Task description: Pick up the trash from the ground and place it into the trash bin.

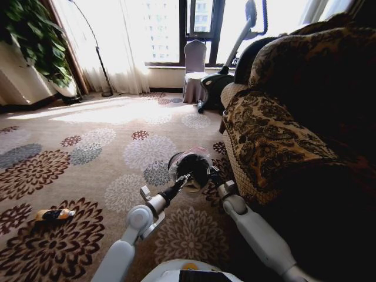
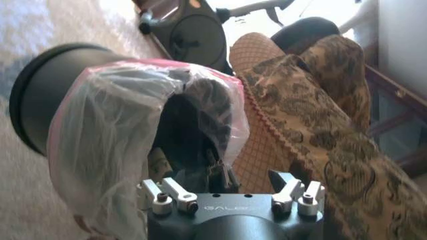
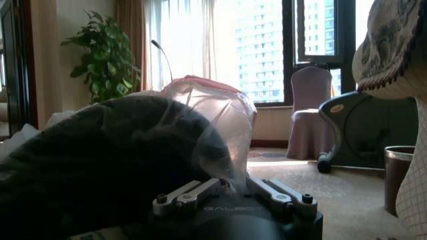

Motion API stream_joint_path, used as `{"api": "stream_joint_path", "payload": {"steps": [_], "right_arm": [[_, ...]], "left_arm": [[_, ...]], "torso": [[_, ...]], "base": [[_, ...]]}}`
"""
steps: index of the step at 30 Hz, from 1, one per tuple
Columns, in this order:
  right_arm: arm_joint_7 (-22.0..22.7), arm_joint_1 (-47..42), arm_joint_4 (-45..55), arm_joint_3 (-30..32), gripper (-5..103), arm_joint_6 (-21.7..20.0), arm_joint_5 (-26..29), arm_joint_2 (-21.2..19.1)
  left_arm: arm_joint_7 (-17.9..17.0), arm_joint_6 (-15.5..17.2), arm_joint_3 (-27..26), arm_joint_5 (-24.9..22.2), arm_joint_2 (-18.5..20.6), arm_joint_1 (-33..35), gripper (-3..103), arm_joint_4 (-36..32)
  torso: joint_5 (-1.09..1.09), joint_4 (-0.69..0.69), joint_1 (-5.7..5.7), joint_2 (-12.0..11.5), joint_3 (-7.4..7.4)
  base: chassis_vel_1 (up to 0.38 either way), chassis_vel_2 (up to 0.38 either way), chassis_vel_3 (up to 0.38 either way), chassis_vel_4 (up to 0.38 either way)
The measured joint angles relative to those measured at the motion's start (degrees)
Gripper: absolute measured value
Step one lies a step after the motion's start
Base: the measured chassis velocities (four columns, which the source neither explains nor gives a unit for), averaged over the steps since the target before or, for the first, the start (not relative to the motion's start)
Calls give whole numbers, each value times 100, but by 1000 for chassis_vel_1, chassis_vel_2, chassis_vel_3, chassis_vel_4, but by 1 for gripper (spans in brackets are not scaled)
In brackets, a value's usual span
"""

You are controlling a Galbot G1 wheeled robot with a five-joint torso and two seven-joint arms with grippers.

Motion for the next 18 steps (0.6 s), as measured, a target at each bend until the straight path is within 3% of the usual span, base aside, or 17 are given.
{"api": "stream_joint_path", "payload": {"steps": [1,2,3,4,5,7,9,10,11,13,14,15,18], "right_arm": [[0,-22,22,8,0,-1,0,-5],[0,-22,22,8,0,-1,0,-5],[-2,-69,71,30,0,-7,1,-23],[-2,-101,107,51,0,-12,4,-41],[-2,-101,107,51,0,-12,4,-41],[0,-190,205,105,0,-13,22,-88],[-1,-268,298,136,0,-17,26,-133],[-1,-268,298,136,0,-17,26,-133],[-1,-330,378,168,0,-41,15,-166],[0,-419,494,227,0,-103,-18,-204],[0,-419,494,227,0,-103,-18,-204],[0,-464,547,250,0,-116,-25,-222],[0,-534,651,279,0,-117,-48,-249]], "left_arm": [[227,-151,31,511,43,52,88,-4],[227,-151,31,511,43,52,88,-4],[863,-934,90,1697,134,185,93,65],[1296,-1599,91,2379,189,258,97,153],[1296,-1599,91,2379,189,258,97,153],[1899,-2930,-18,3975,257,425,100,232],[2047,-3651,-151,4777,275,574,100,190],[2047,-3651,-151,4777,275,574,100,190],[2095,-4094,-291,5298,269,738,100,74],[2114,-4477,-551,5999,186,1063,100,-146],[2114,-4477,-551,5999,186,1063,100,-146],[2103,-4717,-731,6374,101,1340,100,-296],[1842,-5025,-975,6784,-99,1854,100,-521]], "torso": [[0,0,0,0,0],[0,0,0,0,0],[1,1,0,0,0],[0,1,0,0,0],[0,1,0,0,0],[-1,0,0,0,0],[0,-1,0,0,0],[0,-1,0,0,0],[0,0,0,0,0],[0,-1,0,0,-1],[0,-1,0,0,-1],[0,-1,0,0,-1],[1,1,-1,0,-1]], "base": [[0,0,0,0],[0,0,0,0],[0,0,0,0],[0,0,0,0],[0,0,0,0],[0,0,0,0],[0,0,0,0],[0,0,0,0],[0,0,0,0],[0,0,0,0],[0,0,0,0],[0,0,0,0],[0,0,0,0]]}}
